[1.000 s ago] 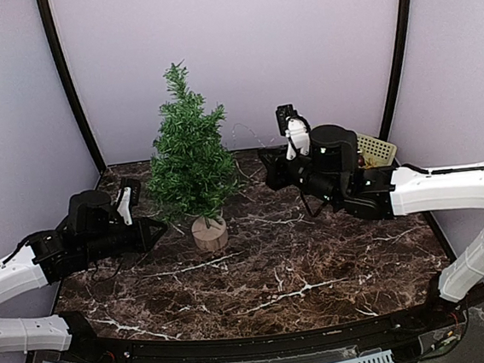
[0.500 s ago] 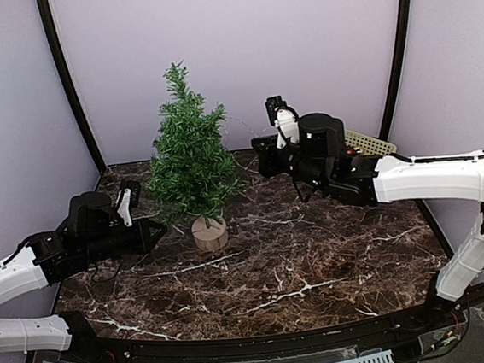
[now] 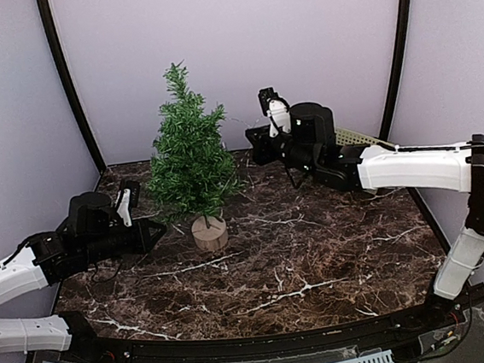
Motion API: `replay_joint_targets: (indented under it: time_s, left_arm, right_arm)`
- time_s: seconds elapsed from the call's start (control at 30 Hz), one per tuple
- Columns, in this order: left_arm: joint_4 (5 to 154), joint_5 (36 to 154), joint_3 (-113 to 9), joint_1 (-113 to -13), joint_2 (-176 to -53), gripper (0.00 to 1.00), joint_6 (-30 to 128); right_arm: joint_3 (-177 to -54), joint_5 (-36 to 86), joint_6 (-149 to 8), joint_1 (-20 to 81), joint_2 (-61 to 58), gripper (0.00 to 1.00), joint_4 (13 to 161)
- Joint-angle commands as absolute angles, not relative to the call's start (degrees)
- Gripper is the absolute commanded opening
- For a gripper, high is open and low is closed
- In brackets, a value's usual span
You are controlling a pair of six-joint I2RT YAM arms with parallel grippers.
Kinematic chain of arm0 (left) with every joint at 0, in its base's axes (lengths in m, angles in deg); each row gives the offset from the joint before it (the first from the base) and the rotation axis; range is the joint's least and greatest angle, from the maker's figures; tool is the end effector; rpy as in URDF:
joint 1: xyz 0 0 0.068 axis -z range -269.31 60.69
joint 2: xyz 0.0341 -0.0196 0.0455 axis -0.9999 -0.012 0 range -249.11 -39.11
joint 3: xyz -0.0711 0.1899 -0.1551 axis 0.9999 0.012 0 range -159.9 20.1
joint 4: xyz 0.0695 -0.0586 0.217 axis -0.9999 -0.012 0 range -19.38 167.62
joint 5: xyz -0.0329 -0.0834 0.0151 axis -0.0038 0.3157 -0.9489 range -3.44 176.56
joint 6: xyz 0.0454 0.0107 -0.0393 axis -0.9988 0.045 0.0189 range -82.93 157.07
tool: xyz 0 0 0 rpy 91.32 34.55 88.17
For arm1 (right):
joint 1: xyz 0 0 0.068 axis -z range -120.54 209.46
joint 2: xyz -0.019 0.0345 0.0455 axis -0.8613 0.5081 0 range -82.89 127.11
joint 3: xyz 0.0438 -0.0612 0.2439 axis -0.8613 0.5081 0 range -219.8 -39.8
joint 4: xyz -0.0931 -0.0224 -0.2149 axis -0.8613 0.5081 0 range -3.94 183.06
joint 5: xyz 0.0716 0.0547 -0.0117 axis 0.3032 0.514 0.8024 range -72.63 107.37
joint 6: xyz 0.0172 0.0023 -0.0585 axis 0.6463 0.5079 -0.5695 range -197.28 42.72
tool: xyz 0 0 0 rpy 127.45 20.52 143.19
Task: Decorate the small christmas tree
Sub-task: Wrap the side of the string light in the gap of the branches.
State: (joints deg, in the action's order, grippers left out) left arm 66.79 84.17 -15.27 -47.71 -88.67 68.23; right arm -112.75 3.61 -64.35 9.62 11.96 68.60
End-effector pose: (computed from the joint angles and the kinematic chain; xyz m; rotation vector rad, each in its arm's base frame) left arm 0.1461 -0.1273 0.2551 0.1627 2.0856 -0.7552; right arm 0.2548 0.2852 0.3239 -0.3528 1.6477 0.6344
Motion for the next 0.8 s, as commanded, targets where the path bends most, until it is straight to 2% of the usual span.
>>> replay_joint_targets:
  time_s: [0.0,0.37,0.57,0.77]
  left_arm:
    - [66.3,83.3,-14.2,-48.2,-87.4,0.00,68.7]
    - [66.4,81.3,-14.8,-49.3,-88.2,0.00,67.5]
    - [70.9,85.1,-14.5,-55.0,-89.4,0.00,63.1]
    - [73.4,89.5,-17.2,-59.8,-94.6,0.00,56.8]
  right_arm:
    - [-115.3,6.3,-63.2,11.4,14.6,0.00,67.5]
    - [-105.6,8.3,-54.8,12.6,15.7,0.00,62.6]
    - [-98.2,11.1,-46.9,11.6,13.8,0.00,57.0]
    - [-92.3,7.2,-41.7,7.0,11.6,0.00,53.7]
